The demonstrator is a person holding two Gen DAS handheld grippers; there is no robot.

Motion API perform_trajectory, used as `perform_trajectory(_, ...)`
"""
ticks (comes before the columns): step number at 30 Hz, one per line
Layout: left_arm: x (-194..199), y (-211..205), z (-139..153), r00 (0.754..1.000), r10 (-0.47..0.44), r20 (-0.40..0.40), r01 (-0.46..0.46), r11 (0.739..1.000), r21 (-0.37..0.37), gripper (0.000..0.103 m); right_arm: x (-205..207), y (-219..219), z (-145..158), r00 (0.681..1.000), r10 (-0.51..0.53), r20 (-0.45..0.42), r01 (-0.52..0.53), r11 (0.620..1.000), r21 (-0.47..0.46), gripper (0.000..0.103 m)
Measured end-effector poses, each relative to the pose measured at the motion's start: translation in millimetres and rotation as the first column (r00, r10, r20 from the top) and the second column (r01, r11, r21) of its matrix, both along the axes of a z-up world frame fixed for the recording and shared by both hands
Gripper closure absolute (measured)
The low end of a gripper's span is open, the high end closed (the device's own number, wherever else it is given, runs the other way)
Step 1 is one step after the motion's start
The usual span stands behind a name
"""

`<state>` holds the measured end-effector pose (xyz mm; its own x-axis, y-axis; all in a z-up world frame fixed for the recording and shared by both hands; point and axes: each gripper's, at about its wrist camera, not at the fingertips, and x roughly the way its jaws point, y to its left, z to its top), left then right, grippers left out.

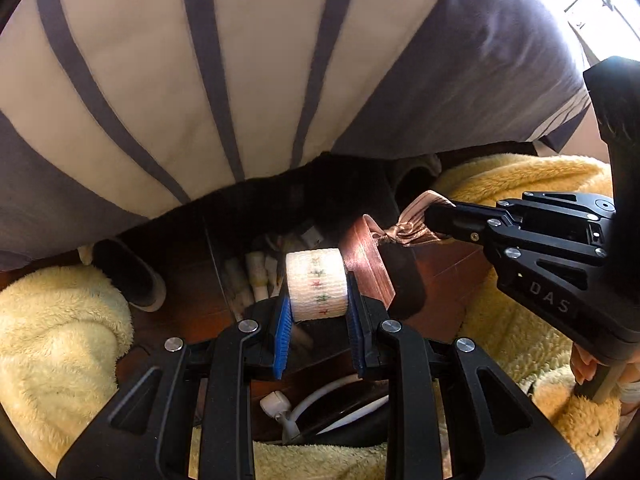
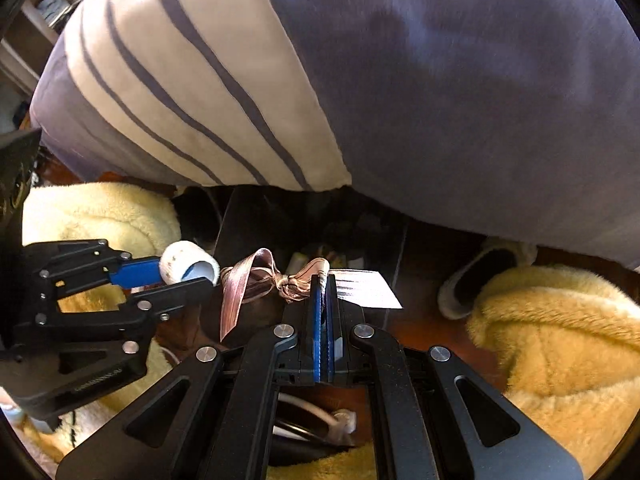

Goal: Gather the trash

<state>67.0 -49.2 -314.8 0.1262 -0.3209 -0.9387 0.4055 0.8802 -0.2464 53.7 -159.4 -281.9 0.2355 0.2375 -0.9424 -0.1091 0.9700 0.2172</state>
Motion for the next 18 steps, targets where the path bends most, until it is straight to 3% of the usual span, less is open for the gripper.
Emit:
perform_trajectory(9,6.7,1.5,-20.0,0.997,0.004,-0.074,-0.004,1.0,-0.006,0.08,9.3,-2.5,-7.1,0.999,-0.01,-0.045,0.013,0.998,0.064,0.096)
perform_trajectory(12,9.3,5.6,-22.0,0.997,0.019,-0.074,-0.019,1.0,-0.008,0.075,12.3,-3.3,-8.7,0.998,-0.022,-0.053,0.026,0.997,0.07,0.095)
perform_trajectory(14,9.3,7.6,-19.9,0.997,0.026,-0.066,-0.027,1.0,-0.008,0.07,13.8,-3.8,-8.1,0.998,-0.026,-0.051,0.03,0.997,0.073,0.081)
perform_trajectory(15,8.8,7.8,-18.6,0.998,0.028,-0.063,-0.028,1.0,-0.006,0.067,13.3,-3.2,-6.2,0.999,-0.026,-0.046,0.03,0.997,0.077,0.065)
perform_trajectory(16,8.5,8.2,-16.8,0.998,0.03,-0.057,-0.03,1.0,-0.004,0.065,14.3,-1.8,-5.4,0.999,-0.027,-0.041,0.03,0.997,0.077,0.056)
perform_trajectory(18,7.7,8.6,-11.4,0.999,0.034,-0.041,-0.033,0.999,0.006,0.06,13.1,-0.8,-0.1,0.999,-0.03,-0.023,0.032,0.997,0.072,0.055)
